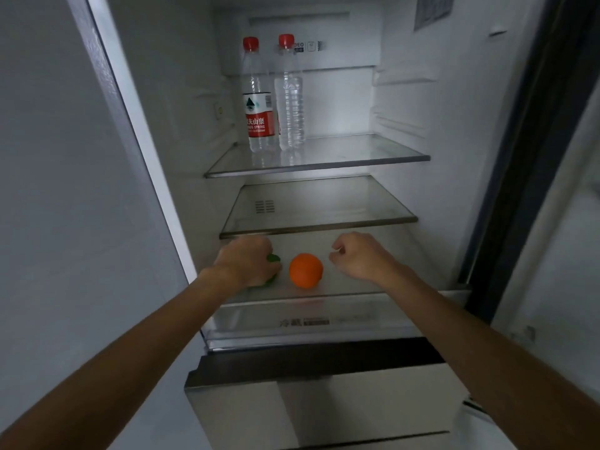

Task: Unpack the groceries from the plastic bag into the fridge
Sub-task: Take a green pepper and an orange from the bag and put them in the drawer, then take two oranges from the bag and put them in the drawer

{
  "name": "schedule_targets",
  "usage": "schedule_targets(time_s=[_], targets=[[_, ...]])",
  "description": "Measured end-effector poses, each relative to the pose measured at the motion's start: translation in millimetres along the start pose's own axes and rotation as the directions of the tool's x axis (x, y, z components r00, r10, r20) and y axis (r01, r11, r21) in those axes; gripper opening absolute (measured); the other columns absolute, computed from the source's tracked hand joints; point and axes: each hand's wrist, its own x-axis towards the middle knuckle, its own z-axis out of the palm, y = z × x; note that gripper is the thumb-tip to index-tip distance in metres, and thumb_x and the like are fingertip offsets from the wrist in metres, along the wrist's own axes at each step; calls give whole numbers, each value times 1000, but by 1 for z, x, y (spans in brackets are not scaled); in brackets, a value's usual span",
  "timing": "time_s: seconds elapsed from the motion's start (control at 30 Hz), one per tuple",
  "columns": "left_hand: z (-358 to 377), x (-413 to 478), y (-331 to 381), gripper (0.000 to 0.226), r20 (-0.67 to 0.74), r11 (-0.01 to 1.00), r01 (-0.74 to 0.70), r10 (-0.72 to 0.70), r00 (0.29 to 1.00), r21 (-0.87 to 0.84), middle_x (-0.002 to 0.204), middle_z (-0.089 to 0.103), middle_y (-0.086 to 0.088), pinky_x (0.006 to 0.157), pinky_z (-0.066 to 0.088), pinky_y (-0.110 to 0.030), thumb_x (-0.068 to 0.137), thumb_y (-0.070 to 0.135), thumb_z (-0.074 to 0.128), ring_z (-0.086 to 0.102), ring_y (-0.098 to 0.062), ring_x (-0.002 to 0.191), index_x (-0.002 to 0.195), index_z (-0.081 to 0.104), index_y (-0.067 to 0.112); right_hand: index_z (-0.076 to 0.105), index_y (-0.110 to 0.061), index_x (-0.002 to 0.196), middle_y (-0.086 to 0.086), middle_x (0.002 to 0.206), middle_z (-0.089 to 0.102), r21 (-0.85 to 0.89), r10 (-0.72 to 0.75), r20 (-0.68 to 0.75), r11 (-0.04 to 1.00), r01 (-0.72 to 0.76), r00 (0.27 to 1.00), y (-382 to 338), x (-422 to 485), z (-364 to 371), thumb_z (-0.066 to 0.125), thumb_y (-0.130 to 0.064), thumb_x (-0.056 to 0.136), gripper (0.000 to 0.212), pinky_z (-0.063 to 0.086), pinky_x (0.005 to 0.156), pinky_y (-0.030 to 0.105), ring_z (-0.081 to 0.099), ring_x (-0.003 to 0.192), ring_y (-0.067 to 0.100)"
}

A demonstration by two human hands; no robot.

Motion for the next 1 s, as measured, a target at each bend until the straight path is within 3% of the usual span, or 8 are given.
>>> schedule_targets(time_s=[0.13,0.23,0.33,0.47,0.57,0.67,0.77,1.0], targets=[[-9,-34,39,30,-231,965,-169,121,965,-200,101,71,2,88,56,-41,89,40,63,66,-19,94,112,67,22,64,-11,121,7,110,68,66,-25,-199,997,39,980,12,-55,-20,57,-21,93,31,50,87,29,64,99,21],[-10,-53,85,19,-304,935,-299,233,924,-190,94,72,4,79,57,-35,92,35,60,66,-15,84,106,69,24,61,-16,122,2,100,68,94,-7,-263,995,33,965,30,-93,-39,59,-21,93,30,53,83,28,63,89,14],[-6,-62,129,14,-308,887,-425,360,881,-178,89,70,7,70,53,-28,94,34,59,62,-9,76,99,67,25,63,-14,117,1,93,66,102,70,-276,994,-43,959,49,-133,-64,61,-19,92,26,50,77,21,62,86,13],[5,-63,176,18,-229,796,-567,524,820,-210,91,71,3,78,55,-32,91,34,61,65,-14,82,98,72,22,66,-15,115,-2,97,63,54,201,-294,980,-194,935,67,-184,-89,63,-20,89,26,49,81,22,62,93,15],[17,-63,203,17,-177,679,-689,667,723,-255,91,71,1,77,51,-27,89,29,65,67,-16,87,94,74,15,66,-17,116,-5,96,62,-16,318,-329,939,-342,889,75,-224,-99,63,-22,89,27,47,79,21,60,88,12],[27,-70,231,15,-133,575,-773,773,621,-269,87,71,3,72,49,-26,88,28,66,67,-16,84,89,73,15,66,-21,116,-4,99,68,-18,470,-379,857,-514,797,79,-268,-105,64,-25,88,28,51,85,27,62,90,13],[39,-87,261,17,-75,487,-832,850,521,-267,93,72,3,77,54,-29,87,34,66,68,-18,88,93,74,21,66,-22,115,-4,105,70,6,608,-439,738,-674,662,80,-317,-104,61,-24,86,29,51,92,31,63,97,15],[68,-157,334,23,57,276,-906,961,272,-320,99,72,3,80,54,-30,84,43,64,66,-20,90,97,72,27,68,-20,114,0,106,73,69,777,-512,462,-884,366,75,-428,-93,61,-19,83,32,50,93,29,65,104,18]])
